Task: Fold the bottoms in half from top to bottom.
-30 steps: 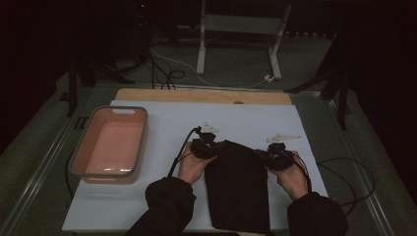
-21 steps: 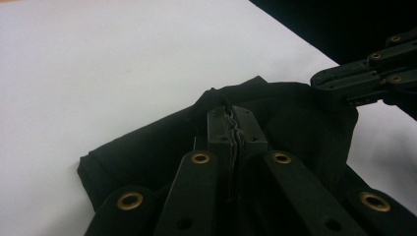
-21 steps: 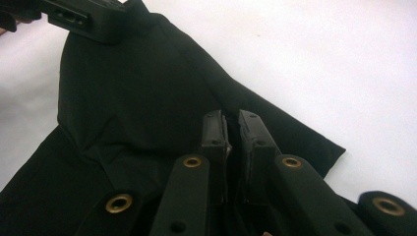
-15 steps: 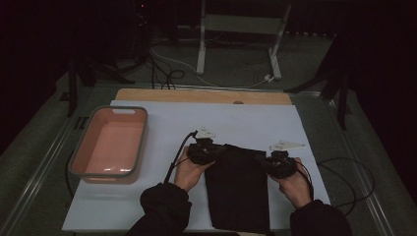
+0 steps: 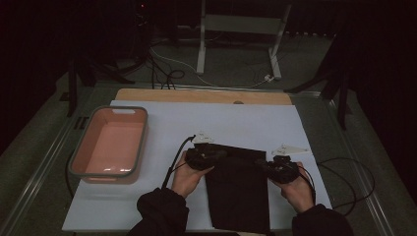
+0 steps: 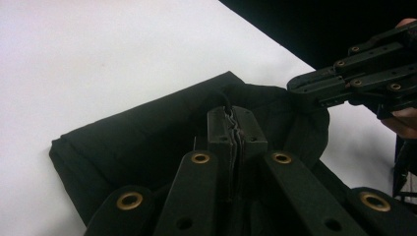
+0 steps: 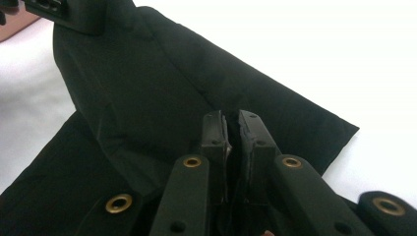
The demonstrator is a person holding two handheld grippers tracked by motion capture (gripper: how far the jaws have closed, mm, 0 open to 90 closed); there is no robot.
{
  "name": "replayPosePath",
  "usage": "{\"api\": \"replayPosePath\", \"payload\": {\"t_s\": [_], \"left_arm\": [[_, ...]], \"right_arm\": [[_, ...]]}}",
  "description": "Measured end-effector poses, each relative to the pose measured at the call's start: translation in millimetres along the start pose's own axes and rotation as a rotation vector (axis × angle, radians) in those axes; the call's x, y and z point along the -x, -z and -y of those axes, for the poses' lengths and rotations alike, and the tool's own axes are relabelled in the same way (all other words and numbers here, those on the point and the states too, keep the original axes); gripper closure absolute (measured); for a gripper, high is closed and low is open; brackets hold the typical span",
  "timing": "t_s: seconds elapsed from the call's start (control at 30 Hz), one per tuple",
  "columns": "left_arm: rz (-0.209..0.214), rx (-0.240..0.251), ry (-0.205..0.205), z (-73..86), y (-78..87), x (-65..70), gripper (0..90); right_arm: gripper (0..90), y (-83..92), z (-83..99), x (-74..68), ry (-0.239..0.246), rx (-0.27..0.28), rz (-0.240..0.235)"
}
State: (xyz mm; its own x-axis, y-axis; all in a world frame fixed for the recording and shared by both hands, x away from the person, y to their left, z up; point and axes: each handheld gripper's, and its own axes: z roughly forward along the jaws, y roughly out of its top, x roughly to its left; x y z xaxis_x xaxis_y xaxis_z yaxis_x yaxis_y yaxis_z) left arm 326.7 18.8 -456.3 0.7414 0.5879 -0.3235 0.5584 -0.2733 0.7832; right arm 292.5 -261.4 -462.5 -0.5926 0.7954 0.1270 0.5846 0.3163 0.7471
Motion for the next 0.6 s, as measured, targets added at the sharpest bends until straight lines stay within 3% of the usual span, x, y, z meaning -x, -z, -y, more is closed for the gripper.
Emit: {"api": "replayPosePath", "payload": {"t_s": [0.6], "left_arm": [[0.041, -0.02, -0.023, 11.6, 7.5, 11.7, 88.6]], "right_arm": [[82.6, 9.3, 14.4, -9.6, 0.019, -0.018, -0.031]]}}
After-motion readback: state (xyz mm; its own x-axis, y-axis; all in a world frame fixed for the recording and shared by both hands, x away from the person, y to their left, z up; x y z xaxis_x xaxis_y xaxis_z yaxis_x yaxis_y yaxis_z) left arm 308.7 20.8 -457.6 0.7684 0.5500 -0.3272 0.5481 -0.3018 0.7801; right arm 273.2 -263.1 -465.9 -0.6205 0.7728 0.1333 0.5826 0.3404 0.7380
